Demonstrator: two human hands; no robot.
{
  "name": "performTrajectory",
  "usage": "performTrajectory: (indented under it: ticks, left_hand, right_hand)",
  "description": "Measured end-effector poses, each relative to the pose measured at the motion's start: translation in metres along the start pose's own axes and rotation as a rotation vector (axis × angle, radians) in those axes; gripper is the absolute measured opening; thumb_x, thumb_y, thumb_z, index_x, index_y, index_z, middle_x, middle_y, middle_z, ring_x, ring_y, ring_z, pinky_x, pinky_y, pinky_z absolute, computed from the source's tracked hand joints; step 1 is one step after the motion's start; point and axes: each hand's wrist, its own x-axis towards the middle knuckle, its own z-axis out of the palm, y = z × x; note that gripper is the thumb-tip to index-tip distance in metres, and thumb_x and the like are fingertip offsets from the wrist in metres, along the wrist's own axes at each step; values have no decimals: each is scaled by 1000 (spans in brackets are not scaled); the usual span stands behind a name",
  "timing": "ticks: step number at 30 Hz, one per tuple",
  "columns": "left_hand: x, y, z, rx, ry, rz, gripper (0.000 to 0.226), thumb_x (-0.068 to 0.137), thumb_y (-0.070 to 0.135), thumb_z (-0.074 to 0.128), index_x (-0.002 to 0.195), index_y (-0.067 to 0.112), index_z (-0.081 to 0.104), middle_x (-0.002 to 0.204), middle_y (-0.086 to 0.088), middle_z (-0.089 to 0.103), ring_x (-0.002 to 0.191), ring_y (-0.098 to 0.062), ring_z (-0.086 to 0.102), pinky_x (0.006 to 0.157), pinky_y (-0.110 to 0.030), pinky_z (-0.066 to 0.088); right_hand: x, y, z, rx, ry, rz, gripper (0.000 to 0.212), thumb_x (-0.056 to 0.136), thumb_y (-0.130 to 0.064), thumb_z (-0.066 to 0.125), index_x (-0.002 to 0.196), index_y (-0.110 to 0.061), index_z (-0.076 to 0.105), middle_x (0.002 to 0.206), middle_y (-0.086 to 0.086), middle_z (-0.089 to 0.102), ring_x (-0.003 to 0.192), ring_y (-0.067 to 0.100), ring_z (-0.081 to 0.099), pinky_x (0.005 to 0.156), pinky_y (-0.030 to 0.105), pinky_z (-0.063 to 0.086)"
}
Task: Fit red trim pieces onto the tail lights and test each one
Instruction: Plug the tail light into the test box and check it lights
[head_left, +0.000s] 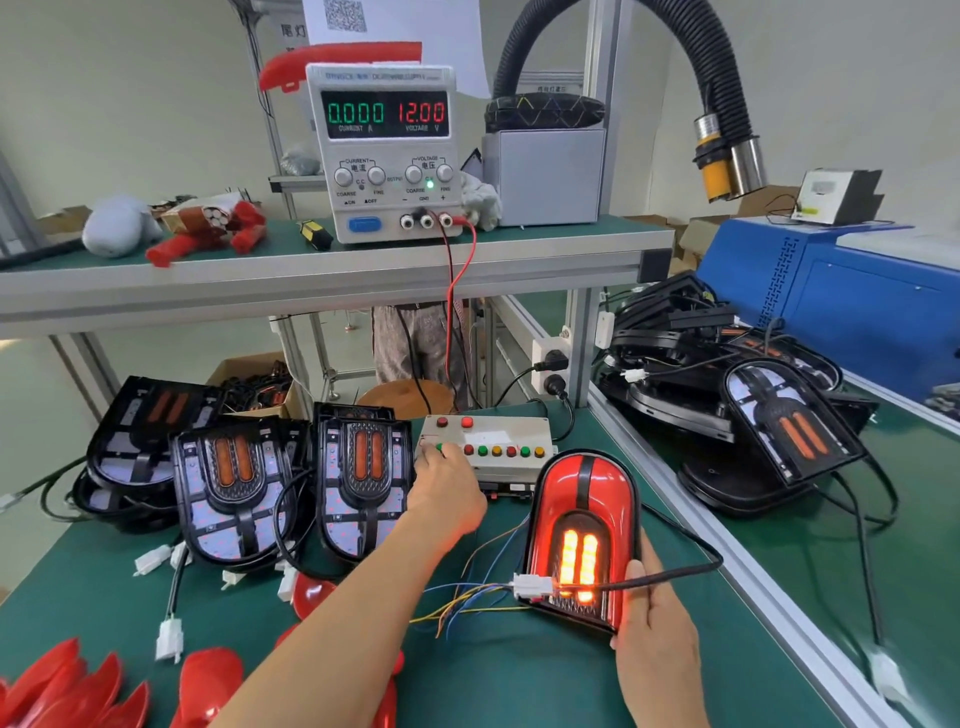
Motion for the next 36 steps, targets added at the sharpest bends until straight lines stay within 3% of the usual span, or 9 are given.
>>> performTrajectory:
  ticks: [7, 13, 20, 23, 26, 28, 31, 33, 36]
  left_hand:
    - [-1, 0, 1, 18, 3, 13, 63, 100, 21, 54, 144, -10, 22, 148, -28, 30, 147, -43, 22, 124, -45, 19]
    - [-1, -3, 1, -2, -3, 19, 63, 98, 21, 56, 142, -9, 23, 150, -31, 26, 147, -43, 20, 124, -44, 19]
    - [0, -5, 0, 6, -12, 34, 57, 98, 19, 54, 141, -7, 26, 147, -30, 30, 145, -43, 25, 122, -44, 22]
    - [2, -6, 3, -7, -25, 26, 64, 97, 21, 57, 145, -3, 21, 152, -35, 22, 147, -44, 20, 123, -43, 19]
    - [1, -5, 6, 15, -33, 23, 77, 99, 25, 56, 151, -6, 9, 157, -39, 9, 151, -46, 9, 125, -44, 15]
    - [1, -5, 7, 38, -23, 24, 81, 100, 27, 55, 153, -8, 5, 158, -39, 3, 152, -47, 5, 124, -45, 13]
    - [3, -5, 8, 44, -18, 35, 80, 100, 27, 54, 154, -7, 6, 161, -35, -2, 151, -47, 6, 124, -45, 14]
    - [5, -5, 8, 40, -32, 31, 80, 100, 27, 54, 154, -6, 7, 161, -33, -4, 151, -47, 9, 125, -45, 15]
    - [8, -4, 8, 17, -38, 18, 76, 99, 23, 54, 154, -6, 10, 162, -30, -4, 150, -47, 11, 123, -45, 19]
  right_hand:
    - [0, 1, 1, 1, -17, 1, 57, 92, -61, 24, 148, -56, 34, 136, 3, 65, 117, 41, 63, 108, 55, 47]
    - [1, 2, 1, -4, -2, -17, 36, 103, -50, 31, 132, -70, 33, 128, 1, 69, 109, 38, 67, 103, 49, 51]
    - [3, 4, 5, 8, -13, -4, 58, 90, -64, 24, 147, -58, 35, 134, 4, 65, 113, 39, 66, 105, 54, 51]
    - [7, 10, 6, -4, -19, -4, 56, 95, -59, 25, 150, -53, 37, 123, 1, 69, 85, 23, 70, 82, 31, 60]
    - [10, 16, 6, -25, 8, -35, 45, 105, -47, 31, 148, -55, 40, 104, -2, 72, 63, 14, 66, 58, 7, 46]
    - [10, 17, 7, -31, 13, -48, 43, 105, -46, 32, 147, -58, 39, 104, -1, 73, 64, 14, 66, 62, 10, 48]
    - [11, 19, 8, -22, 5, -59, 45, 105, -46, 33, 149, -56, 38, 116, 4, 73, 80, 16, 65, 91, 38, 57]
    - [12, 21, 8, -19, 2, -56, 45, 106, -44, 33, 150, -55, 38, 119, 2, 73, 85, 16, 62, 96, 44, 55]
    - [14, 24, 10, -40, 12, -74, 43, 107, -42, 33, 146, -61, 38, 105, -8, 72, 61, 8, 64, 70, 19, 52]
